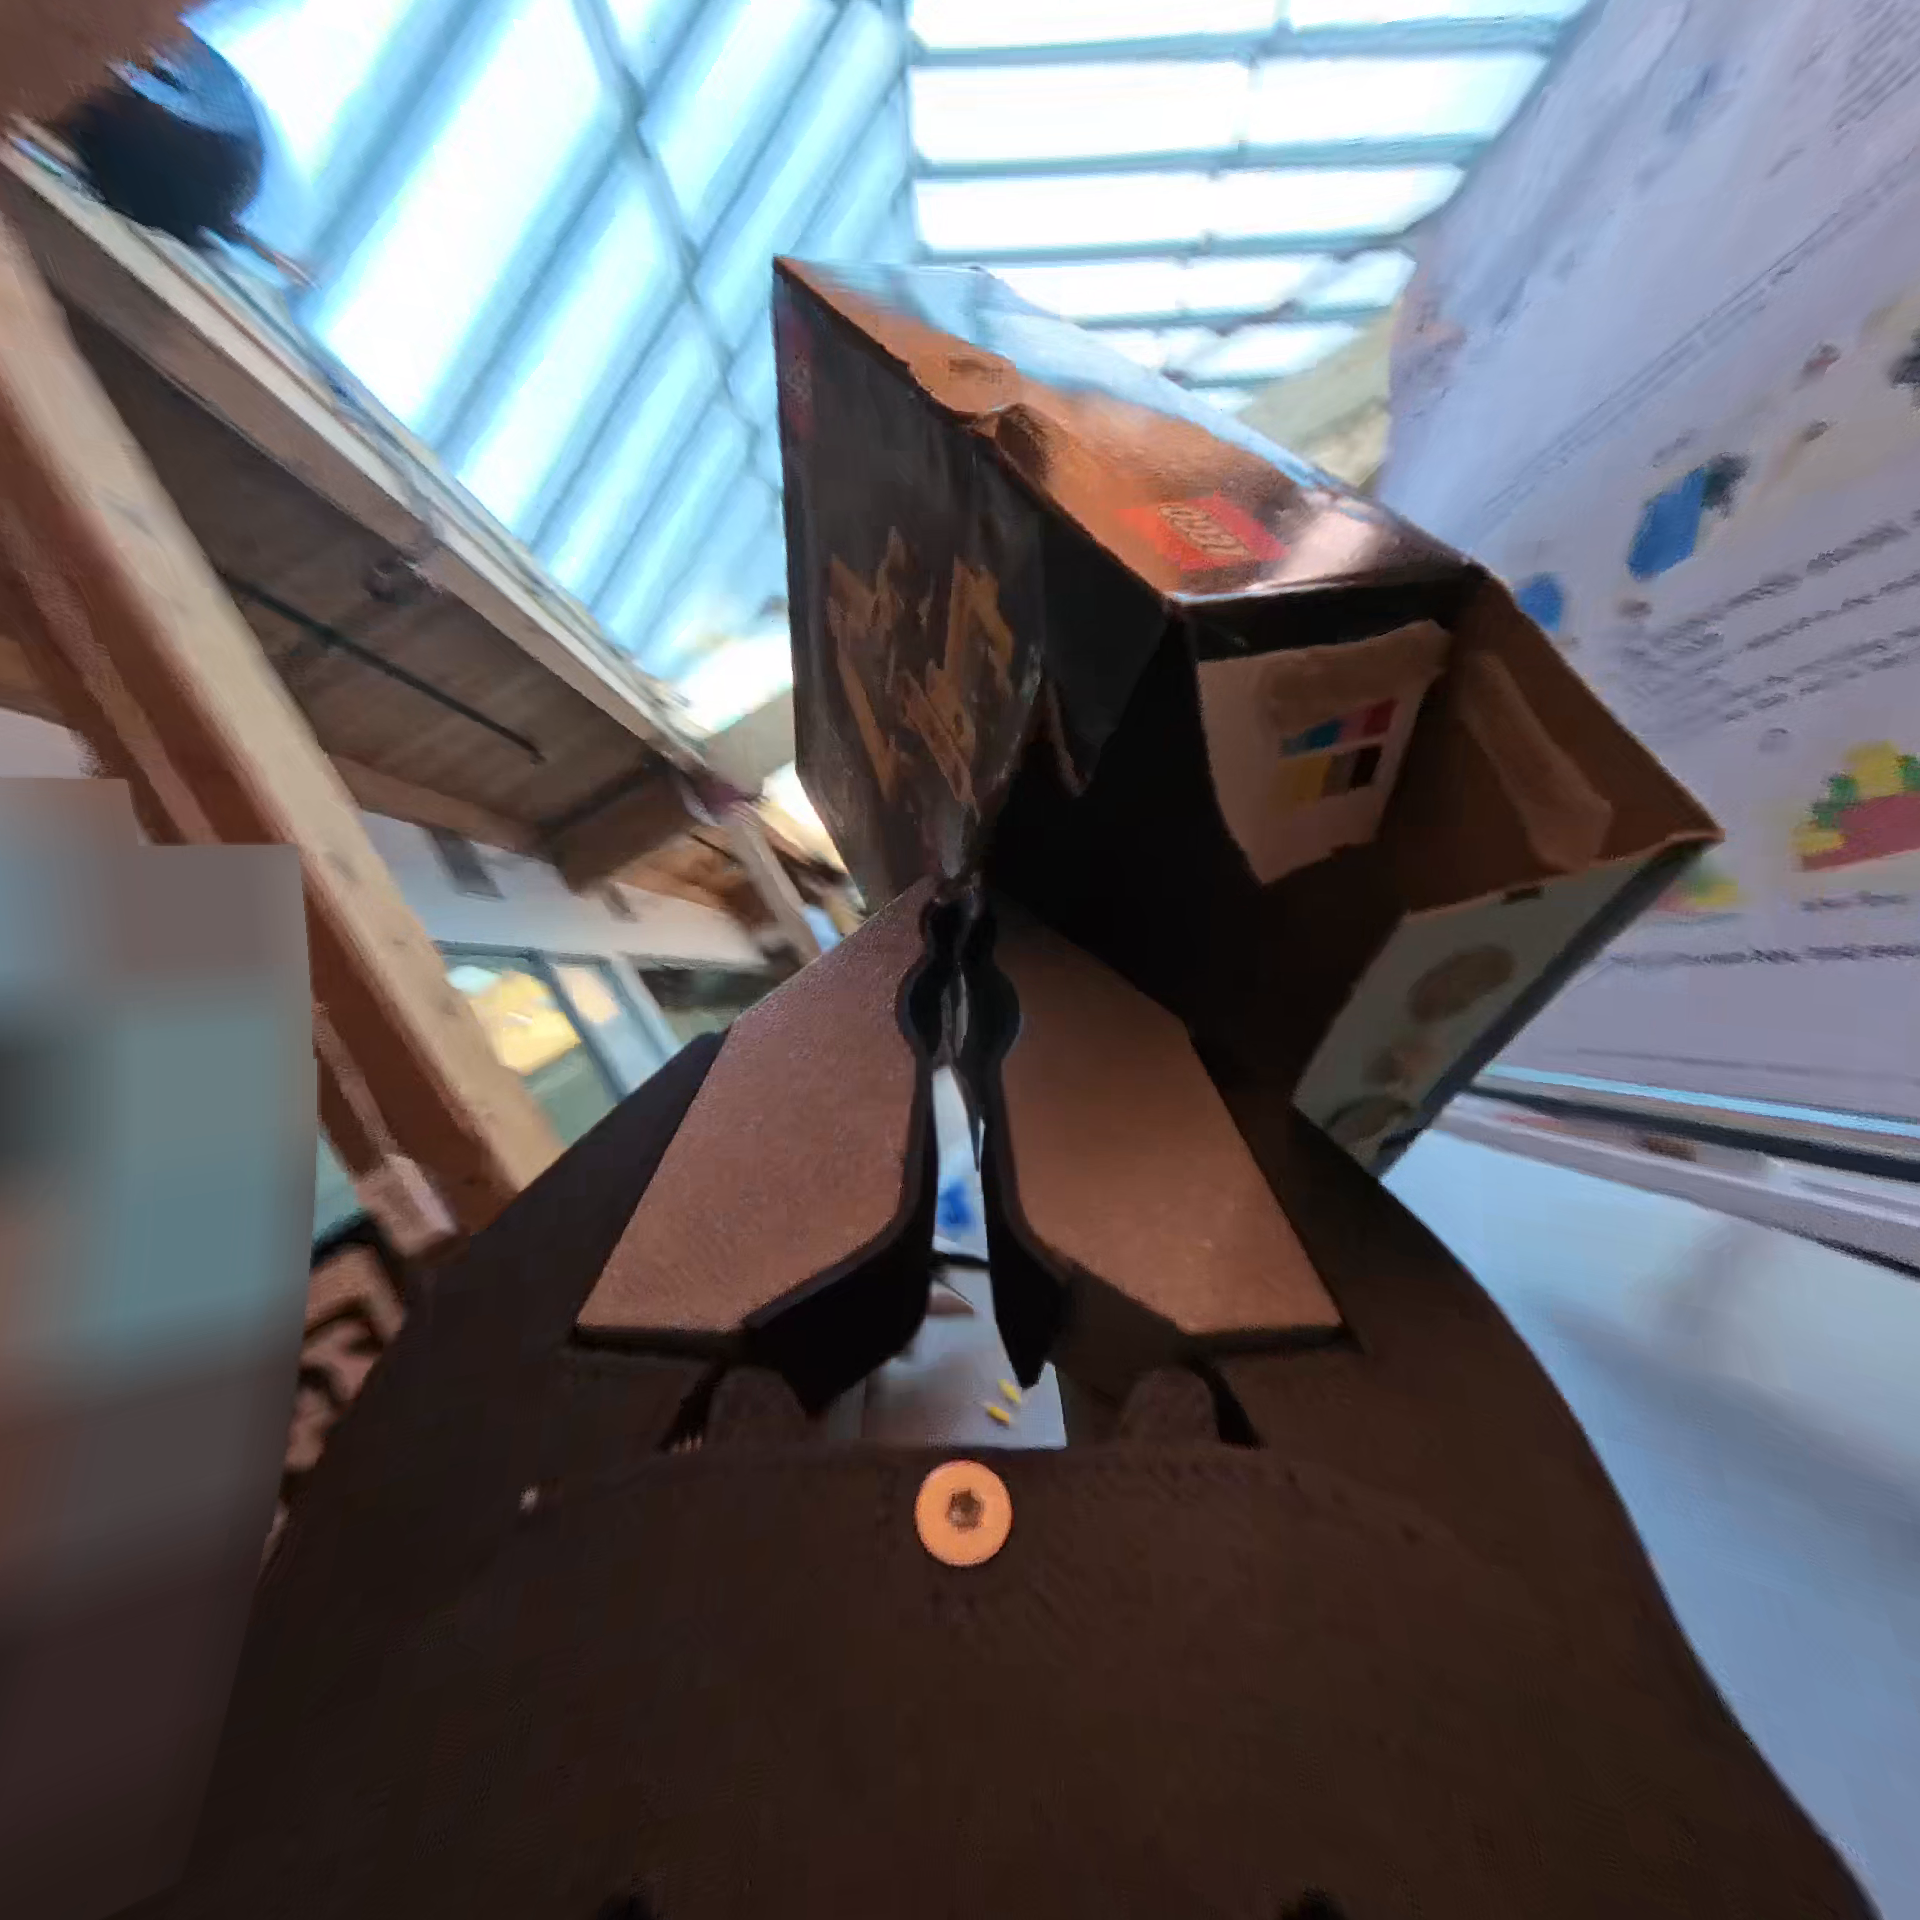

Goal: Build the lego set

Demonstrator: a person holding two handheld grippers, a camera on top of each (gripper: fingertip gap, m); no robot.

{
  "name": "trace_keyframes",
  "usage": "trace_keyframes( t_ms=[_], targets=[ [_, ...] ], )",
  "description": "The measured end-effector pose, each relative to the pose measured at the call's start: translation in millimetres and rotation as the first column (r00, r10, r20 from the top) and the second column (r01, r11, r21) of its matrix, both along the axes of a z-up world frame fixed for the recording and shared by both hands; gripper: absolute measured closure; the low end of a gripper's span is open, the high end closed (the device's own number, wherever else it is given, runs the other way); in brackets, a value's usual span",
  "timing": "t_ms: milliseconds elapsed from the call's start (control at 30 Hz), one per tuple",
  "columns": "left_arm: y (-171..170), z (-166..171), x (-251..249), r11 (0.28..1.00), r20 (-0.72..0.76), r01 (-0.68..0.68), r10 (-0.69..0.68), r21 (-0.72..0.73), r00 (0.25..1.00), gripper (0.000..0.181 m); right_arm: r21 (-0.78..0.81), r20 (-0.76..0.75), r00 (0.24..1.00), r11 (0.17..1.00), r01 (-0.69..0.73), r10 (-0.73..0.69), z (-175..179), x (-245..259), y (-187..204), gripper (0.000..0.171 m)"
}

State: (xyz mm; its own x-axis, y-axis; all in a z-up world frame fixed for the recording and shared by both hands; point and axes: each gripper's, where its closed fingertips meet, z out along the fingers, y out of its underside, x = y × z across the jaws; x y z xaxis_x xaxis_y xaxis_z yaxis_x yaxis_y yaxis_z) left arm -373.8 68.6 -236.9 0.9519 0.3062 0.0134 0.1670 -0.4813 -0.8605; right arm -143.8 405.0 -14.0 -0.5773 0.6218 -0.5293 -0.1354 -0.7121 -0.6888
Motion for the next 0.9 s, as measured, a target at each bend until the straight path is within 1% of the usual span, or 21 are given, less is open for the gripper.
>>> trace_keyframes(
  t_ms=[33,67,100,133,167,233,300,367,433,500,567,633,700,767,900],
  targets=[
    [0,0,0,1.0,-0.003,-0.002,0.002,-0.004,1.0,0.139,0.056,0.083,0.995,0.997,0.049,-0.054,-12,-5,3,0.171],
    [0,-1,0,1.0,-0.006,-0.004,0.004,-0.007,1.0,0.139,0.147,0.189,0.973,0.984,0.104,-0.131,-29,-12,6,0.171],
    [0,-1,0,1.0,-0.009,-0.005,0.005,-0.01,1.0,0.139,0.256,0.296,0.928,0.955,0.153,-0.228,-49,-18,12,0.171],
    [0,-1,-1,1.0,-0.011,-0.006,0.006,-0.013,1.0,0.139,0.372,0.376,0.867,0.91,0.182,-0.327,-68,-21,18,0.171],
    [0,-2,-1,1.0,-0.011,-0.006,0.006,-0.017,1.0,0.139,0.485,0.426,0.806,0.856,0.18,-0.411,-85,-21,22,0.171],
    [0,-3,-1,1.0,-0.006,-0.007,0.007,-0.025,1.0,0.139,0.659,0.479,0.702,0.744,0.108,-0.527,-113,-21,24,0.171],
    [0,-2,-1,1.0,-0.005,-0.006,0.006,-0.015,1.0,0.139,0.749,0.508,0.627,0.662,0.016,-0.59,-136,-23,24,0.171],
    [0,-1,0,1.0,0.004,-0.001,0.001,-0.005,1.0,0.139,0.774,0.545,0.563,0.631,-0.051,-0.622,-157,-26,25,0.171],
    [0,0,0,1.0,0.01,0.003,-0.003,0.005,1.0,0.139,0.782,0.569,0.502,0.617,-0.086,-0.651,-174,-30,32,0.171],
    [0,0,1,1.0,0.017,0.009,-0.009,0.009,1.0,0.139,0.781,0.578,0.481,0.618,-0.091,-0.66,-184,-35,38,0.171],
    [1,0,1,1.0,0.025,0.013,-0.013,0.007,1.0,0.139,0.768,0.602,0.451,0.633,-0.101,-0.659,-193,-39,44,0.163],
    [0,0,1,1.0,0.022,0.014,-0.014,0.01,1.0,0.138,0.764,0.622,0.391,0.634,-0.117,-0.678,-204,-40,53,0.153],
    [1,0,2,1.0,0.019,0.016,-0.016,0.01,1.0,0.138,0.777,0.615,0.342,0.619,-0.11,-0.711,-206,-38,59,0.143],
    [1,-1,2,1.0,0.025,0.018,-0.018,0.004,1.0,0.139,0.803,0.576,0.342,0.593,-0.063,-0.743,-195,-36,61,0.134],
    [1,-1,1,1.0,0.033,0.014,-0.014,0.002,0.999,0.139,0.834,0.503,0.389,0.551,0.016,-0.772,-162,-23,46,0.122]
  ],
)
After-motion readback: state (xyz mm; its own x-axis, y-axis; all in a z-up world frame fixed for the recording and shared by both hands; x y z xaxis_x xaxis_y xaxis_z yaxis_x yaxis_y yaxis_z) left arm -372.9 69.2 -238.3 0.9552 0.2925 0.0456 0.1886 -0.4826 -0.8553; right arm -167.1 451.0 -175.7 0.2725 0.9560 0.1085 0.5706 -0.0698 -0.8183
